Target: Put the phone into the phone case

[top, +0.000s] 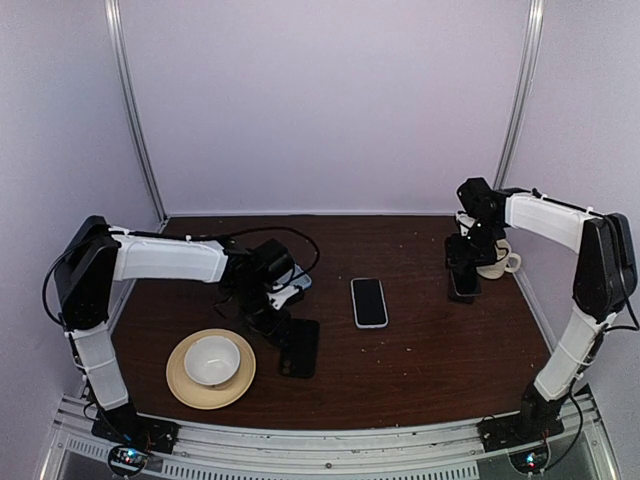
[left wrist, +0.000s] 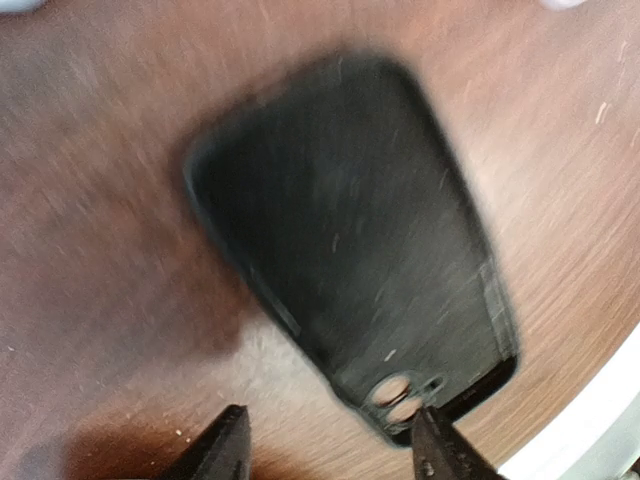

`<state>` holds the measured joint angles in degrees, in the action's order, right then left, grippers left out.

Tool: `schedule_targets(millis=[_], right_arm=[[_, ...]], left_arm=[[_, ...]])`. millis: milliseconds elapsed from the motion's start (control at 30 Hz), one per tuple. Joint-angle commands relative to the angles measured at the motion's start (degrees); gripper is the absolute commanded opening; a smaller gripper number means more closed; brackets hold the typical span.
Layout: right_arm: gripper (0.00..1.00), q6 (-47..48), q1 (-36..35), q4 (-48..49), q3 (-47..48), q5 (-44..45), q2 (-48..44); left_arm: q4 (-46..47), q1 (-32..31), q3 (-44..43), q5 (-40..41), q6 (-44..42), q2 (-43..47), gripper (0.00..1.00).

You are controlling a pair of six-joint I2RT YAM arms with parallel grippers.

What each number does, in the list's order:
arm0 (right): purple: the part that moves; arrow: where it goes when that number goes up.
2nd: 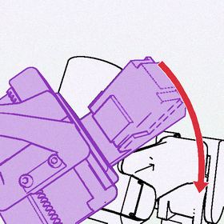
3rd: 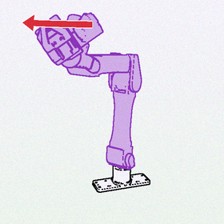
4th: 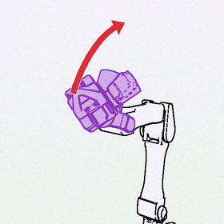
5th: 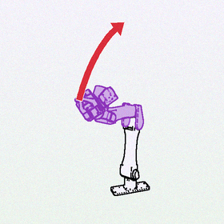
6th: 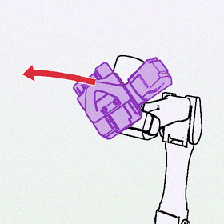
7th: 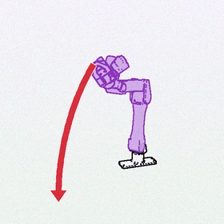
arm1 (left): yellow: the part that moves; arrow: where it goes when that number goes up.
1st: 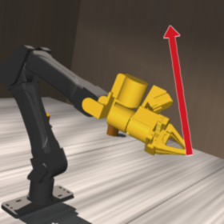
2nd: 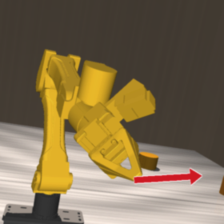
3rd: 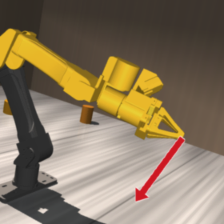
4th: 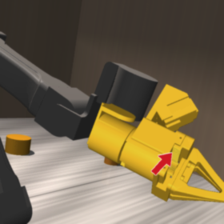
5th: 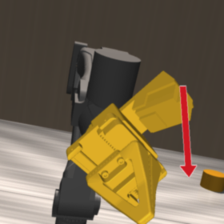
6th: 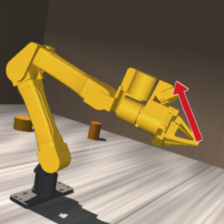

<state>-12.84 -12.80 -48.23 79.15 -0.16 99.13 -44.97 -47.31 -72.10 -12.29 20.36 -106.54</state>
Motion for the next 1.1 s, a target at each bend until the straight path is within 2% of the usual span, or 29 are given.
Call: schedule_targets(millis=[0, 67, 133, 333, 467, 633, 767, 933, 1067], right_arm=[[0.38, -0.25, -0.81, 0.32, -0.89, 0.35, -3.86], [0.38, -0.25, -0.98, 0.04, -0.69, 0.34, -4.14], [0.38, -0.1, -1.25, -0.38, -0.48, 0.28, -4.43], [0.38, 0.8, -1.61, -2.11, 0.02, 0.34, -6.6], [0.37, 0.87, -2.13, -2.68, 0.05, 0.34, -8.12], [0.37, 0.99, -2.56, -3.31, 0.35, 0.33, -9.4], [0.37, 1.37, -2.67, -4.04, 1.01, 0.31, -9.66], [0.37, 1.51, -2.85, -4.6, 1.53, 0.34, -10.13], [0.37, 1.92, -3.11, -5.47, 2.06, 0.34, -10.56]], left_arm=[[3.64, 0.23, -5.42, 0.13, 3.25, -1.34, 0.64], [3.27, 0.22, -7.79, -0.39, 3.69, -4.46, 0.69], [2.31, 0.27, -9.19, -0.19, 3.2, -7.33, 0.68], [0.45, 0.46, -8.92, 2.07, 1.83, -9.67, 0.58], [0.2, 0.46, -8.59, 3.03, 1.37, -9.34, 0.43], [-0.55, 0.46, -8.41, 3.04, 0.54, -7.31, 0.47], [-1.81, 1.13, -8.62, 6.5, -1.04, -5.33, 0.49], [-2.4, 1.87, -7.12, 2.33, -1.64, -8.2, 0.48], [-0.33, 0.96, -6.35, -2.88, -3.66, -9.39, 0.35]])
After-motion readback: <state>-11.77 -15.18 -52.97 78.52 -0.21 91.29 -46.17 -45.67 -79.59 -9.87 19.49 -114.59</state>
